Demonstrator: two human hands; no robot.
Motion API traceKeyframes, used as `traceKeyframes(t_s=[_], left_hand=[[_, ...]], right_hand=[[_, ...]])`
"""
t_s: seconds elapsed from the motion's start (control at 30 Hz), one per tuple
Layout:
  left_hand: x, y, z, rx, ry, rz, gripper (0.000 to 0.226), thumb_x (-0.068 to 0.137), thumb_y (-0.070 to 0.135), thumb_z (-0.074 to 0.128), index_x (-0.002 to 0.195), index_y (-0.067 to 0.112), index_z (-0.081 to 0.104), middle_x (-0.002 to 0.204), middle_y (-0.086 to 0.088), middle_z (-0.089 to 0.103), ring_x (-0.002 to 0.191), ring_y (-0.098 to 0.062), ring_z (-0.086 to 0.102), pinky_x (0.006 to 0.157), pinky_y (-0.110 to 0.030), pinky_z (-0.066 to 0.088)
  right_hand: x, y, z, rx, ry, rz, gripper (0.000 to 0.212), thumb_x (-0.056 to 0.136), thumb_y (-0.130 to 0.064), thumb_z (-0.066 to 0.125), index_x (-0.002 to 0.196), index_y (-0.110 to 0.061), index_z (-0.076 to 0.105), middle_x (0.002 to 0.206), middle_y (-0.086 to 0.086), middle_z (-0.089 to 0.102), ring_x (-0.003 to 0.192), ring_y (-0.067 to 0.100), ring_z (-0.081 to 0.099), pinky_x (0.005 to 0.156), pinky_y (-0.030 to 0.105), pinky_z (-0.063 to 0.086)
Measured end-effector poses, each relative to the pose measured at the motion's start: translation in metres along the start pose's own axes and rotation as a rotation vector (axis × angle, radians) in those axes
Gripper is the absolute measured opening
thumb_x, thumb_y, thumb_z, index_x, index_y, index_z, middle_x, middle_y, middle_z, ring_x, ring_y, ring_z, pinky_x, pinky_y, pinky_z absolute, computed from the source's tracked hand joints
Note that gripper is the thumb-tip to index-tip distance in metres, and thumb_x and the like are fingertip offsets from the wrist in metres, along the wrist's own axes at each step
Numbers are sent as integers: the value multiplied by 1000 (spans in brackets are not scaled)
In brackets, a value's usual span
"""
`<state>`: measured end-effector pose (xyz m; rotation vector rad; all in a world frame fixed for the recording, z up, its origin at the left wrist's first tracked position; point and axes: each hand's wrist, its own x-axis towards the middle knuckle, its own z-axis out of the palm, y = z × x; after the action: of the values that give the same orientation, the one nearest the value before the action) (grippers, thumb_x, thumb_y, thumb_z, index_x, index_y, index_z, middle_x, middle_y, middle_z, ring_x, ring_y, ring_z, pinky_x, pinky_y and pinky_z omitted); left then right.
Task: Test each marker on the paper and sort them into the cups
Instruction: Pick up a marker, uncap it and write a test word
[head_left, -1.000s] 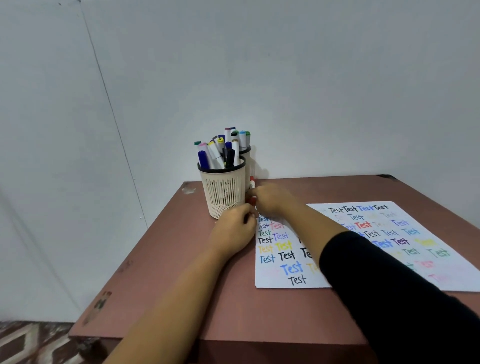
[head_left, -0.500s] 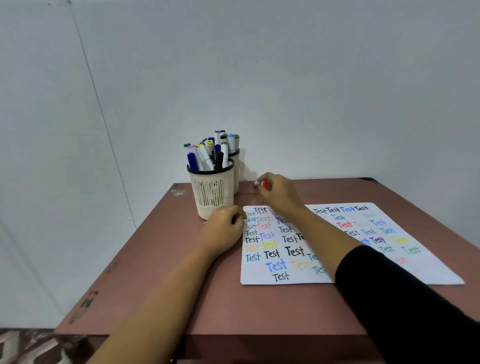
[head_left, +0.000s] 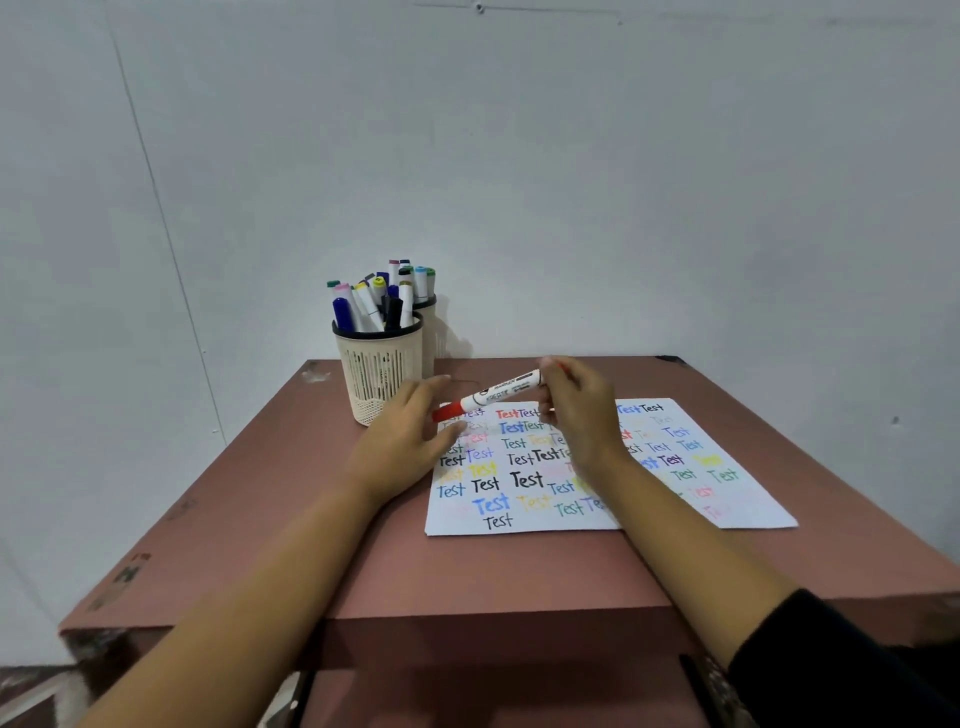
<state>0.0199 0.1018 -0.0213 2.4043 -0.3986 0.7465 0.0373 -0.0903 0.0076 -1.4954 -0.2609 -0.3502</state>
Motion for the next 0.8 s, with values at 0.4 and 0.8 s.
traceKeyframes(t_s=[0.4,0.8], left_hand=[[-10,20,0,233,54,229,36,92,41,41,107,13,57,80,5,60,71,-19,57,55,-27,35],[-9,23,-1,173,1,49,54,77,68,36,108,31,59,52,14,45,57,-11,50,53,-25,36]], right_hand=[[-19,4,11,248,-339,310,15,90,-26,62,85,-13,63,62,-1,54,55,8,51,52,18,43],[-18,6,11,168,-379,192,11,92,-19,60,89,-9,64,61,0,52,56,7,47,53,17,41]])
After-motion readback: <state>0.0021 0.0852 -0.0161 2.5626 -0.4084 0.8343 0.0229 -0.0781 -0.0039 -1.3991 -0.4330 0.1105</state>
